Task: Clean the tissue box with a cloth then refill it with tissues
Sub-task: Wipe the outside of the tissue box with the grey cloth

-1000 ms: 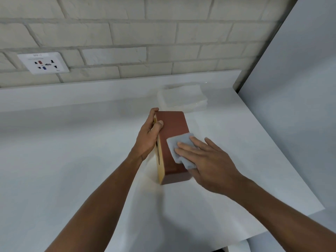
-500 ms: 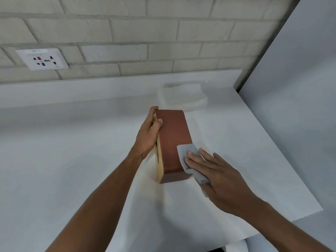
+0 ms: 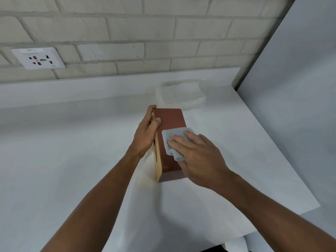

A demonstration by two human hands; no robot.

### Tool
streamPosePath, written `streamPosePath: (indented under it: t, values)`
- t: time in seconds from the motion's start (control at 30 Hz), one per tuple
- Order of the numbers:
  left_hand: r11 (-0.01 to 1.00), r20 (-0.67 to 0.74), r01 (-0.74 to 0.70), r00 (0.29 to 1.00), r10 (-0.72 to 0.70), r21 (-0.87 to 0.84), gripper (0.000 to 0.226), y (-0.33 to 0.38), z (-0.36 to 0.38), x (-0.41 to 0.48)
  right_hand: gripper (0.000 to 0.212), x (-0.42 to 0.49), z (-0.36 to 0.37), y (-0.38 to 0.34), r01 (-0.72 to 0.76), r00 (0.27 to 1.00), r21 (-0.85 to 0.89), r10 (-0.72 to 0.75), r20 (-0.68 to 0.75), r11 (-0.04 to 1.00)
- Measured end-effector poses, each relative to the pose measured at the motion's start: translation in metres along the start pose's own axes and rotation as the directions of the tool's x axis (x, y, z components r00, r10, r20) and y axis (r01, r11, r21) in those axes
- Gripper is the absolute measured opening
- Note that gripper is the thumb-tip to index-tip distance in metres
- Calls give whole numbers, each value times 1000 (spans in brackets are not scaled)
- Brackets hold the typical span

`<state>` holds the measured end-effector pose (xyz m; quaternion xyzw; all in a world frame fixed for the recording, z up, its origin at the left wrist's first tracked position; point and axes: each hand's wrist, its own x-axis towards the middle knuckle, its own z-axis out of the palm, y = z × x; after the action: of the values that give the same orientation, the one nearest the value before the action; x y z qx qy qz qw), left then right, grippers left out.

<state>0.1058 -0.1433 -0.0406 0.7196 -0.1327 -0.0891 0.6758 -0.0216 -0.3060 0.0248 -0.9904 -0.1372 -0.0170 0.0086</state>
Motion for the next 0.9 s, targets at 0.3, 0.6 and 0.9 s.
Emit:
streamPosePath:
  t: [0.3, 0.6, 0.9]
  values:
    - [1000, 0, -9, 1000, 9, -1, 37, -3, 2, 0, 52, -5, -3, 0, 31, 999, -35, -30, 25, 999]
    - [1000, -5, -8, 1000, 8, 9, 33, 6, -1, -2, 48, 8, -2, 18, -65, 998, 116, 63, 25, 991]
    - [999, 11, -8, 1000, 8, 34, 36, 9, 2, -3, 56, 12, -2, -3, -18, 1000, -18, 18, 12, 1000]
